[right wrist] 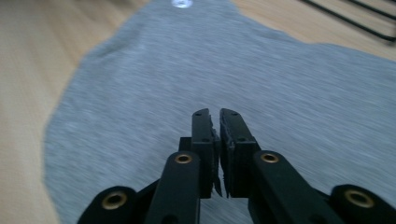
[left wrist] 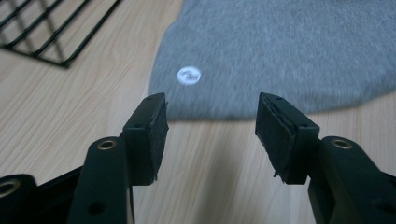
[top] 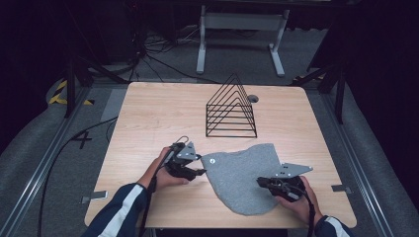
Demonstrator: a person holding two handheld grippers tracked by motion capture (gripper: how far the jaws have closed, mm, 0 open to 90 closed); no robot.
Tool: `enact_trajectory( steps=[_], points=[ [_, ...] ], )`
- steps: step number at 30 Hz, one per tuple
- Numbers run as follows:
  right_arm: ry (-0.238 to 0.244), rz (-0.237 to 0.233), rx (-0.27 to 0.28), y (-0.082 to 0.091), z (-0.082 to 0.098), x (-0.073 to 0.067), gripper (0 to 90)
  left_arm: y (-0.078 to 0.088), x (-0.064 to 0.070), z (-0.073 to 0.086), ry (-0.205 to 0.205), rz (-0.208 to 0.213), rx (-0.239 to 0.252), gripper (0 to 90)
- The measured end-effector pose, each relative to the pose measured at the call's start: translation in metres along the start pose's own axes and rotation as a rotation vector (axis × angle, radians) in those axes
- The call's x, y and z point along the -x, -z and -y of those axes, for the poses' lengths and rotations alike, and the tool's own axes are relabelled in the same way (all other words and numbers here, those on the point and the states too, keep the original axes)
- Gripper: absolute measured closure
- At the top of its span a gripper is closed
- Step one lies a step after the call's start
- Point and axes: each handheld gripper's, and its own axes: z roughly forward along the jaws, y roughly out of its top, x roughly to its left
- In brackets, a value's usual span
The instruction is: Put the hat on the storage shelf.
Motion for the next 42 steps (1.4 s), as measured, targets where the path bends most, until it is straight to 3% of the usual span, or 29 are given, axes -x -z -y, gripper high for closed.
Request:
enact_trajectory(
  steps=[3,6,7,12,18,19,22,26,29,34,40,42],
  points=[
    [0.017,-0.038,0.002,-0.008,-0.004,-0.011,87.8,-0.022,-0.004,-0.011,-0.020,-0.028,-0.035,47.0],
    [0.056,-0.054,-0.017,-0.013,-0.005,-0.021,88.3,-0.036,-0.002,-0.013,-0.029,-0.013,-0.071,48.5],
    [0.054,-0.059,-0.022,-0.013,-0.005,-0.022,88.3,-0.037,-0.002,-0.013,-0.023,0.004,-0.055,48.9],
    [0.058,-0.043,-0.065,-0.016,0.001,-0.021,88.1,-0.028,0.004,-0.008,-0.028,0.084,-0.094,56.8],
    [0.048,0.001,-0.096,-0.017,0.002,-0.016,88.1,-0.003,0.037,0.013,-0.051,0.130,-0.118,56.5],
    [0.048,0.001,-0.096,-0.017,0.002,-0.016,88.1,-0.003,0.037,0.013,-0.051,0.130,-0.118,56.7],
    [0.025,0.026,-0.096,-0.021,-0.001,-0.009,88.6,0.004,0.055,0.021,-0.041,0.126,-0.108,57.8],
    [0.033,0.061,-0.096,-0.026,-0.005,0.000,88.9,0.006,0.064,0.022,-0.032,0.127,-0.108,58.7],
    [0.018,0.080,-0.090,-0.031,-0.010,0.012,89.0,0.003,0.077,0.018,-0.047,0.150,-0.109,59.1],
    [0.037,0.097,-0.077,-0.043,-0.020,0.033,89.2,-0.006,0.094,0.009,-0.073,0.170,-0.099,60.4],
    [0.062,0.103,-0.087,-0.057,-0.033,0.041,89.3,-0.019,0.111,-0.007,-0.093,0.203,-0.102,60.1],
    [0.077,0.121,-0.092,-0.062,-0.038,0.043,89.1,-0.023,0.114,-0.011,-0.080,0.224,-0.095,56.6]
  ],
)
